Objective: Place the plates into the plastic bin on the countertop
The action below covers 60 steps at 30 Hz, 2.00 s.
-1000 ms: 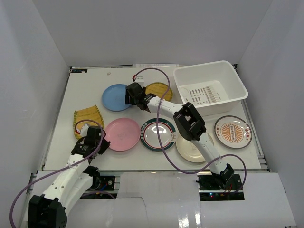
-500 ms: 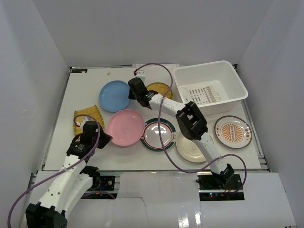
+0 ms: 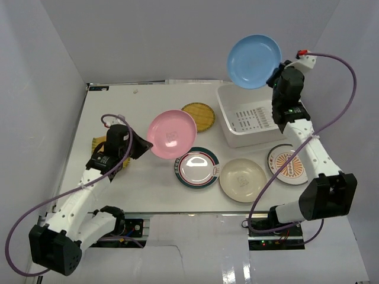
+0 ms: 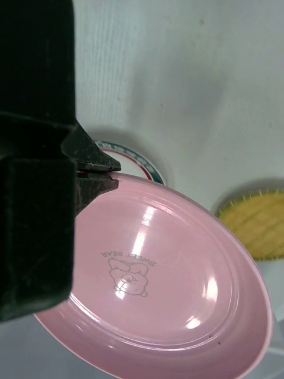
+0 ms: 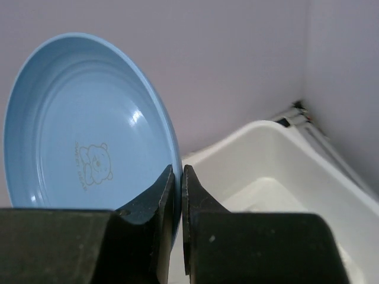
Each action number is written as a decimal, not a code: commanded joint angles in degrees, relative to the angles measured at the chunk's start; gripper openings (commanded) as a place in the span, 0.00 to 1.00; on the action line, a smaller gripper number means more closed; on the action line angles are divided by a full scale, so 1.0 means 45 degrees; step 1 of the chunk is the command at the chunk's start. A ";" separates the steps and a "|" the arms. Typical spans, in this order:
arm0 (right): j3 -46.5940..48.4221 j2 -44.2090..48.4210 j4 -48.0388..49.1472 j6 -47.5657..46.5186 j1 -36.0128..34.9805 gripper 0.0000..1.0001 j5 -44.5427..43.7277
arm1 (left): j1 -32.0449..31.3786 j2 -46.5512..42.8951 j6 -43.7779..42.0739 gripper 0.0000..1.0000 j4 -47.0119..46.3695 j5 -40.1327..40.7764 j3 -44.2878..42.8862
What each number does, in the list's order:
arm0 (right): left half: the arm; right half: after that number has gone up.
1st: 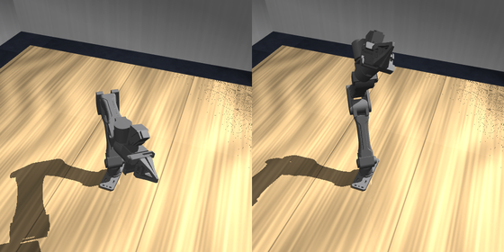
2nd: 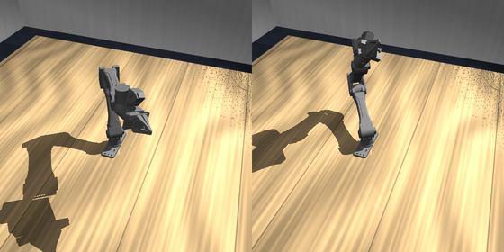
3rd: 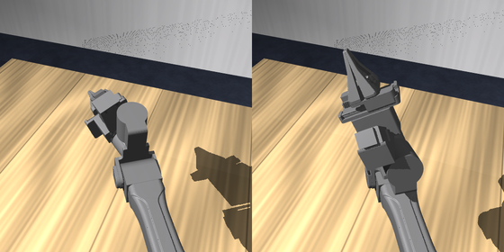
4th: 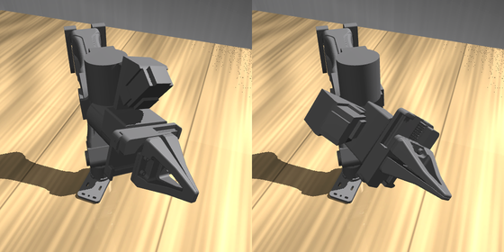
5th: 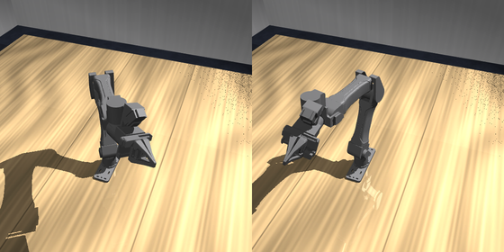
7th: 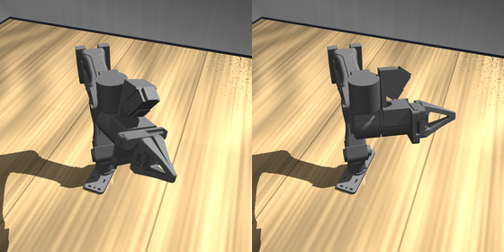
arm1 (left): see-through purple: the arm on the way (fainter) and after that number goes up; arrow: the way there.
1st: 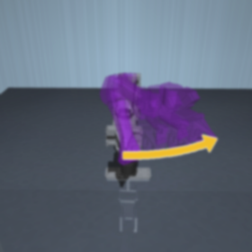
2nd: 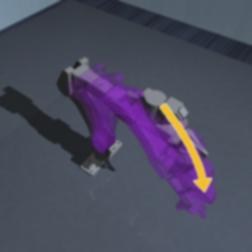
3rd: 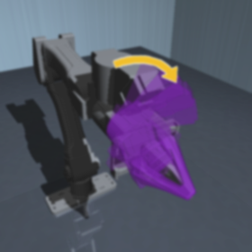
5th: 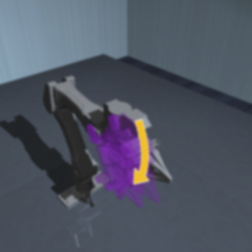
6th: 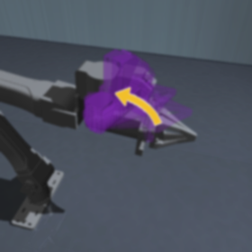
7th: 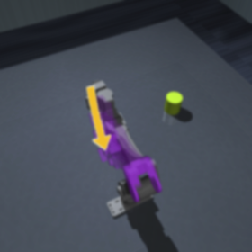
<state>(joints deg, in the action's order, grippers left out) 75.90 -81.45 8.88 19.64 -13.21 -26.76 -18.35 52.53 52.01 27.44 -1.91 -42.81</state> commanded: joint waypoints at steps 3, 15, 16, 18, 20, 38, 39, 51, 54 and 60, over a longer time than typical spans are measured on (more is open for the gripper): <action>-0.1923 -0.0298 -0.0936 -0.0690 0.1704 0.08 0.1670 | -0.1367 0.1916 -0.0755 0.00 -0.1586 0.0539 -0.2963; -0.1437 -0.2368 -0.1955 -0.1474 0.2604 0.39 0.3504 | -0.4046 0.8107 -0.1732 0.00 -0.2602 0.2358 -0.8863; -0.1398 -0.2407 -0.1955 -0.1357 0.2759 0.60 0.3893 | -0.4125 0.8498 -0.1753 0.00 -0.2660 0.2494 -0.9234; -0.1203 -0.2214 -0.2383 -0.0832 0.3012 0.77 0.4657 | -0.4455 0.9724 -0.1792 0.00 -0.2680 0.2553 -1.0421; -0.0873 -0.1708 -0.2675 -0.0383 0.3540 0.85 0.5008 | -0.4787 1.0877 -0.1889 0.00 -0.2661 0.2593 -1.1612; -0.2590 0.4018 -0.2462 0.1789 0.5651 0.28 0.9479 | -0.6235 1.8012 -0.2573 0.23 -0.1645 0.3374 -1.9899; -0.2531 0.4037 -0.2501 0.1711 0.5612 0.32 0.9792 | -0.6235 1.8052 -0.2689 0.35 -0.1684 0.3316 -1.9979; -0.1865 0.2947 -0.2836 -0.0144 -0.0338 0.54 0.9450 | -0.6002 1.0394 -0.5230 0.89 -0.3636 0.5013 -1.3167; -0.2393 0.2109 -0.2131 -0.0456 -0.2703 0.54 0.8587 | -0.5029 0.6607 -0.4237 0.89 -0.3424 0.5580 -0.8285; -0.1848 -0.0841 -0.0942 -0.0225 -0.5790 0.56 0.8079 | -0.1418 0.0053 -0.1092 0.86 -0.0401 0.5171 -0.0540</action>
<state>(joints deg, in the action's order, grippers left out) 65.80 -80.36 -0.05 19.07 -34.74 13.17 -30.13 59.00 39.64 14.31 20.56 -57.21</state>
